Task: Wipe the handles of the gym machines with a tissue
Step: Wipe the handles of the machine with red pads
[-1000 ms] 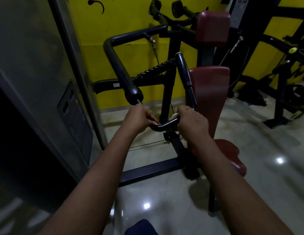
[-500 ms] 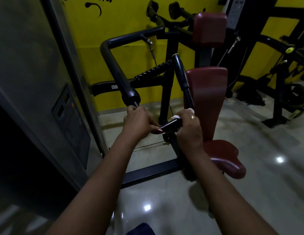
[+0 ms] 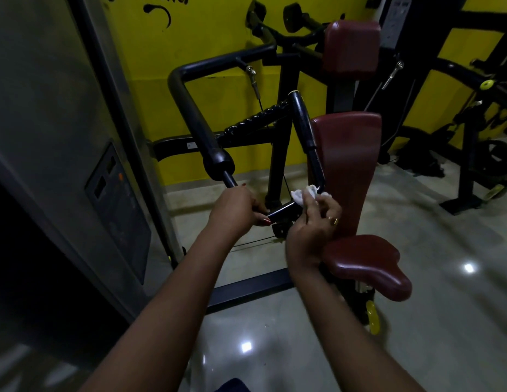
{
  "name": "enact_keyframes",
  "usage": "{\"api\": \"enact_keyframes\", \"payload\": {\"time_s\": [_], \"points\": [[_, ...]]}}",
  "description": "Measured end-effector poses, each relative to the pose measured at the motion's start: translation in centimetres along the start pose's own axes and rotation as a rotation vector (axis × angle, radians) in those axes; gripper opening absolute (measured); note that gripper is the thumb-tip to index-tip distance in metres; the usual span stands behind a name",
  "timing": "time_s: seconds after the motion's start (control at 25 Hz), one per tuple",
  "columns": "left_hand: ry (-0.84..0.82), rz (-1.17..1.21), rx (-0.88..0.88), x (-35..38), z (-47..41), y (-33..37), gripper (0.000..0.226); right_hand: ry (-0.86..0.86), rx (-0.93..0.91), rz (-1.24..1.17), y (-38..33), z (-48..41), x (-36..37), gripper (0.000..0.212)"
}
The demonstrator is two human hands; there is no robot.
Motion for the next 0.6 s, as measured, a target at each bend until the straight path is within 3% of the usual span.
{"api": "enact_keyframes", "payload": {"time_s": [0.12,0.28,0.4,0.48,0.6], "points": [[-0.004,-0.008,-0.031,0.1,-0.2,0.1,0.029,-0.050,0.344,-0.277,-0.5,2.7,-0.3,0.033],[0.012,0.012,-0.047,0.2,-0.2,0.1,0.026,-0.077,0.908,-0.487,2.3,-0.1,1.2,0.014],[0.020,0.014,-0.057,0.2,-0.2,0.1,0.026,-0.232,1.108,-0.835,2.8,-1.2,3.7,0.024],[0.032,-0.001,-0.055,0.1,-0.1,0.0,0.025,-0.473,1.218,-1.089,1.5,1.3,4.9,0.033],[0.061,-0.020,-0.039,-0.3,0.1,0.2,0.025,-0.735,1.274,-1.212,0.0,4.7,5.1,0.035]]}}
Point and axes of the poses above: each hand's wrist, its own z-axis away from the middle knuckle, its own x-axis out of the palm, y = z × x, the point moved 6 cm from there along -z, towards the middle knuckle, and after that the axes turned 15 degrees about z, right-handed, at the moved point
